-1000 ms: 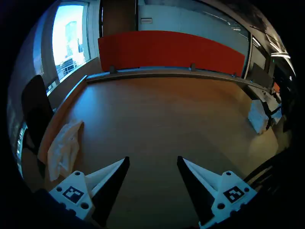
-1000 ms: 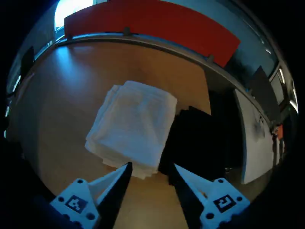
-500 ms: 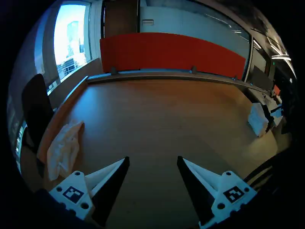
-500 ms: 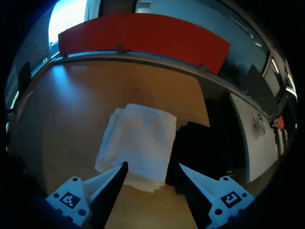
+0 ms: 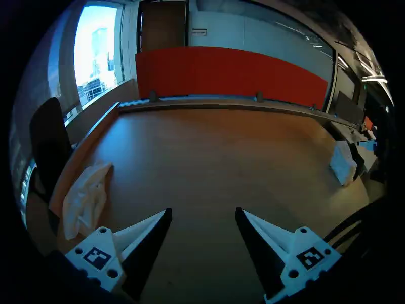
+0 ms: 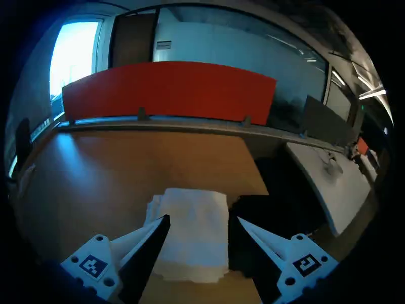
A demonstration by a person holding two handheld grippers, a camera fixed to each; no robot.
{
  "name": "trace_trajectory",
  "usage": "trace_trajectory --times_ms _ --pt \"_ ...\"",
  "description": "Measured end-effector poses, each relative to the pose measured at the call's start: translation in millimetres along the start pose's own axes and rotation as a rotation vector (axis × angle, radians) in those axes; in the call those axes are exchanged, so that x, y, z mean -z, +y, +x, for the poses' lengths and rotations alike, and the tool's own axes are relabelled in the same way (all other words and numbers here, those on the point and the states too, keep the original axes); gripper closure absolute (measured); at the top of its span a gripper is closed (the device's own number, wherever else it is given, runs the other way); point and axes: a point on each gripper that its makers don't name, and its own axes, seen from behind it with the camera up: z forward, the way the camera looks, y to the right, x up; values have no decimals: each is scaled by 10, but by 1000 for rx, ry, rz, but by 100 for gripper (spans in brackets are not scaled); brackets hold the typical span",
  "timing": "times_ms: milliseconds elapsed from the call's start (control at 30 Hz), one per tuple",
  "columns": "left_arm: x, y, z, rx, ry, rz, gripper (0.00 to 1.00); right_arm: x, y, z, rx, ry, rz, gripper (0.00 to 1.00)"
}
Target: Fold towel
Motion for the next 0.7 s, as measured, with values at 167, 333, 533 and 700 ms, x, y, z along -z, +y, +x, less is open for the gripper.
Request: trace_trajectory --times_ms 167,333,533,700 --pt "-6 -5 45 -4 12 4 8 28 -56 148 -3 78 -24 8" --pt "-18 22 109 -10 26 -1 7 112 -158 374 -36 164 -19 8" --pt "-33 34 202 -25 49 -1 8 269 -243 779 -94 302 -28 8" --pt "-39 35 269 -39 71 1 8 367 -347 992 -110 378 -32 8"
